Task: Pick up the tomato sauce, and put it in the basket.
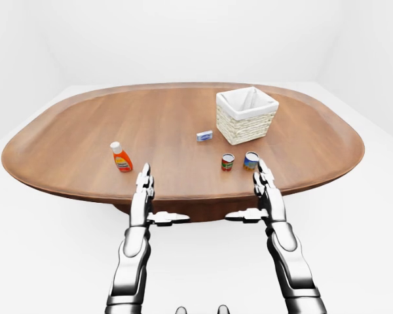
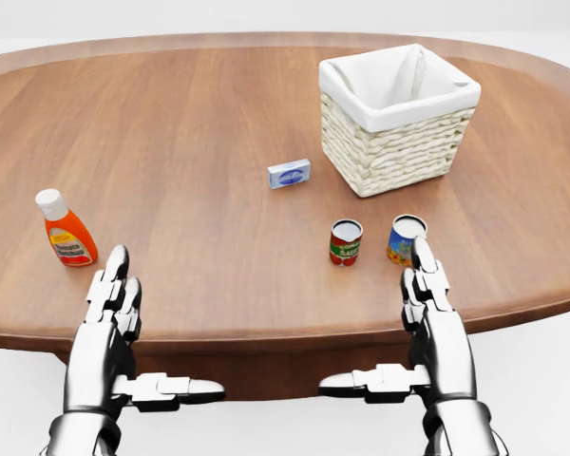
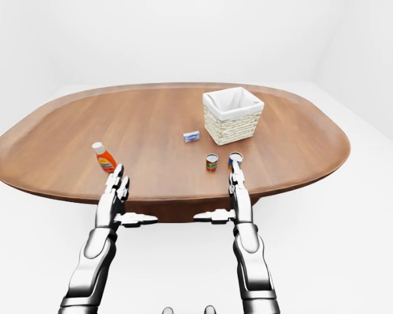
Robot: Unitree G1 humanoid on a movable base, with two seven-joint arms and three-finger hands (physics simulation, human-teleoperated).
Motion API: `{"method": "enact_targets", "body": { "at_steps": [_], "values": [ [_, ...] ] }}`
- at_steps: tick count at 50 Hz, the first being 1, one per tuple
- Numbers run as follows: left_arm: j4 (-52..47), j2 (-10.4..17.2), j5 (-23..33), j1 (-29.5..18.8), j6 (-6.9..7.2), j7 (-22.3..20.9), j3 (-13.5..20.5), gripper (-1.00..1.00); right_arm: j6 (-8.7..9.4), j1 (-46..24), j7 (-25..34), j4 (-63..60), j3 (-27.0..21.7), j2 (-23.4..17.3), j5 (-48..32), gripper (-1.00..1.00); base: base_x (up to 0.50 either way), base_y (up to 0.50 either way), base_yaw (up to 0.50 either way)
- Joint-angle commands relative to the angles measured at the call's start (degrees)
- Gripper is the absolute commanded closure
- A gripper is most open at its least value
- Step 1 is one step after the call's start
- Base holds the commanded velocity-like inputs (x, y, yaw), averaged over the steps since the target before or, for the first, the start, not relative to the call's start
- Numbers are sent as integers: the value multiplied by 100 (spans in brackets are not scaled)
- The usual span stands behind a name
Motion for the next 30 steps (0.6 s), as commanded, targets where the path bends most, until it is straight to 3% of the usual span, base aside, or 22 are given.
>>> {"method": "enact_targets", "body": {
  "at_steps": [1,4,11,14,16,17,18,21,23,28,30],
  "values": [
    [224,74,-81,-44,-137,-125,155,-100,33,2,125,-37,-198,-93,86,-100,0,0,0],
    [110,83,-93,-29,-57,-117,166,-100,-1,10,125,-17,-174,-85,56,-100,0,0,0],
    [163,83,-92,-37,-112,-119,169,-100,34,15,135,-80,-184,-93,47,-100,0,0,0],
    [69,101,-114,-34,-40,-124,199,-100,134,42,129,-241,-198,-98,49,-100,0,0,0],
    [-70,155,-135,-58,51,-134,274,-100,315,67,136,-550,-275,-130,101,-100,0,0,0],
    [-139,251,-216,-184,147,-78,480,-100,488,71,100,-916,-415,-187,156,-100,0,0,0],
    [-209,307,-351,-270,282,-64,632,-100,488,63,94,-1098,-522,-231,186,-100,0,0,0],
    [-209,499,-662,-499,489,-9,1011,-100,488,-15,57,-1627,-1033,-396,431,-100,0,0,0],
    [-209,611,-784,-603,558,52,1168,-100,488,-13,21,-2005,-1340,-494,580,-100,0,0,0],
    [114,970,-1116,-982,531,336,1612,-100,488,8,-50,-2714,-2240,-750,916,-100,0,0,0],
    [227,1201,-1415,-1148,558,543,1905,-100,488,61,-51,-3097,-2993,-922,1399,-100,0,0,0]
  ]
}}
